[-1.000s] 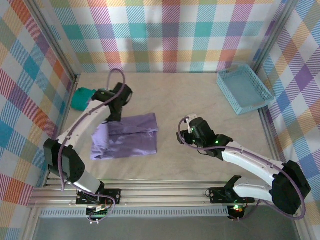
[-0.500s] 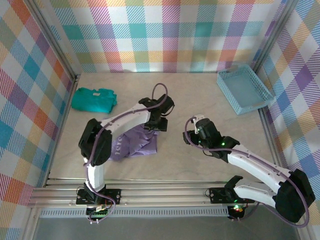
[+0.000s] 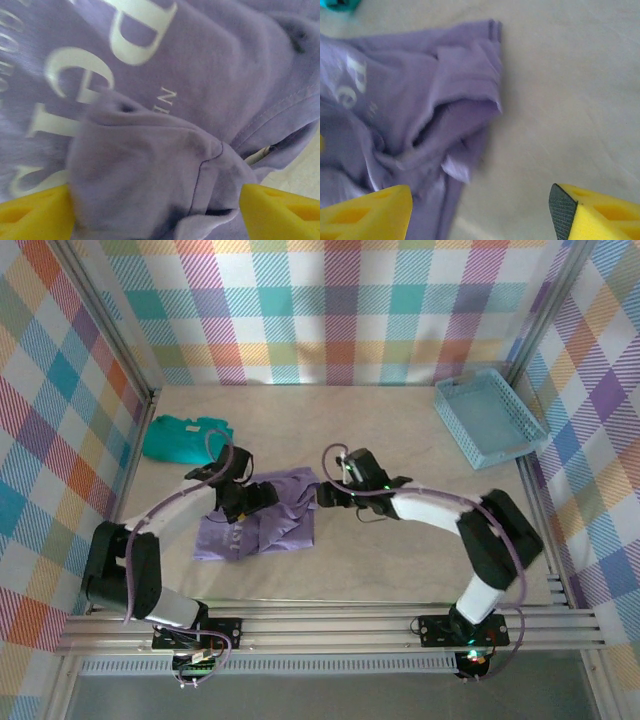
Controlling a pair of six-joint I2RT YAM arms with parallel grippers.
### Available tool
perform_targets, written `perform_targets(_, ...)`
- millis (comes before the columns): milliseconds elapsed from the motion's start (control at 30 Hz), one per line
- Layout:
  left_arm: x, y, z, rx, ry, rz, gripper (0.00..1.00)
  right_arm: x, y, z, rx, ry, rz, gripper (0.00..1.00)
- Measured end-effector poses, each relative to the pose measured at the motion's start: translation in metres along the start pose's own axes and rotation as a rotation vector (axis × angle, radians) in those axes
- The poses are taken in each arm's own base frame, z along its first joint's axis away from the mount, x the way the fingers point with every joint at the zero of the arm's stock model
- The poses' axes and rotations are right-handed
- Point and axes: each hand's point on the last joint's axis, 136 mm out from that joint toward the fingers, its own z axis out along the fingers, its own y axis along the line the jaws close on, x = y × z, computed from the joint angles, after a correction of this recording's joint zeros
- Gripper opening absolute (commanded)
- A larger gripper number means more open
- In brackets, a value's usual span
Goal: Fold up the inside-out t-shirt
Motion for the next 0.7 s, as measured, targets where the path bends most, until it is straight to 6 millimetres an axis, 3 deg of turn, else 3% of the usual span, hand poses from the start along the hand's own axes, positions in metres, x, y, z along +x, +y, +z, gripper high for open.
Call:
perform_targets(133,0.016,-0.012,0.01,0.098,0.029,0.02,0.78,-0.016,0.007,0.042,-0.066,0.046,0.088,0.62)
perform_targets(233,0.039,-0.028,0.012,0.171,0.044,0.064,0.77,-0.021,0.0,0.068,-0.099,0.086,0.165,0.49)
perform_targets(300,0.06,-0.049,0.008,0.23,0.046,0.132,0.77,-0.023,-0.008,0.078,-0.105,0.109,0.202,0.41)
perform_targets(400,0.085,-0.087,-0.002,0.328,0.039,0.239,0.78,-0.036,-0.012,0.081,-0.111,0.113,0.224,0.4)
perform_targets(533,0.109,-0.125,0.0,0.409,0.06,0.333,0.78,-0.065,-0.011,0.076,-0.128,0.075,0.213,0.47)
perform_targets(633,0.113,-0.143,0.007,0.423,0.086,0.366,0.8,-0.077,-0.021,0.069,-0.122,0.059,0.189,0.54)
perform_targets(700,0.109,-0.15,0.002,0.42,0.076,0.396,0.81,-0.074,-0.033,0.06,-0.096,0.07,0.173,0.55)
